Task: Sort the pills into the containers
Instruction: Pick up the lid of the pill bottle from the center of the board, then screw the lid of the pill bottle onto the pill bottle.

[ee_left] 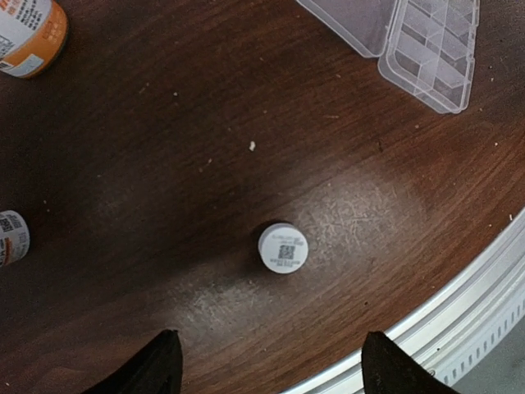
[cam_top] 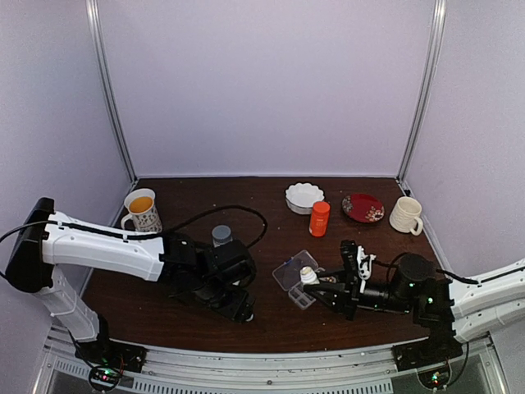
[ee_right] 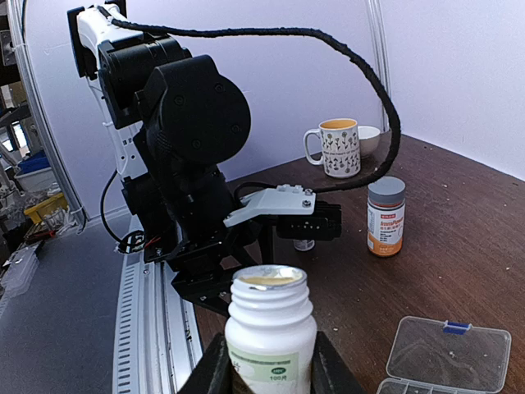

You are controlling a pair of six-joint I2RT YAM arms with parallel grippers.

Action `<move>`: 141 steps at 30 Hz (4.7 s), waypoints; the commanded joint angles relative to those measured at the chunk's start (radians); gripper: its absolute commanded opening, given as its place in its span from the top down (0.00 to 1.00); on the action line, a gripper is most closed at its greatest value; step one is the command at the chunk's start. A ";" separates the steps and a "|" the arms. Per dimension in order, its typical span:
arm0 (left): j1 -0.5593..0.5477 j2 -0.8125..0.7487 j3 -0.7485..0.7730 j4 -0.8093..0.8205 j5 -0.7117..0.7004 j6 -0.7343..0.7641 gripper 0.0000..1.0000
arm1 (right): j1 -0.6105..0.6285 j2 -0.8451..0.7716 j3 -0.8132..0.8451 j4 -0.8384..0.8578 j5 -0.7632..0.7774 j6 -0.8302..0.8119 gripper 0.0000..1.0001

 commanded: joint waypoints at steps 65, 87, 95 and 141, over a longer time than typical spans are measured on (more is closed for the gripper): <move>0.119 -0.268 -0.185 0.852 0.632 -0.215 0.76 | 0.015 0.132 0.250 -0.267 -0.096 -0.131 0.88; 0.155 -0.289 -0.268 0.965 0.642 -0.291 0.76 | 0.020 0.148 0.239 -0.220 -0.100 -0.107 0.89; 0.155 -0.288 -0.275 0.929 0.639 -0.279 0.77 | 0.020 0.174 0.256 -0.198 -0.112 -0.111 0.89; 0.153 -0.267 -0.231 0.809 0.600 -0.353 0.78 | 0.100 0.269 0.530 -0.611 0.193 -0.329 0.90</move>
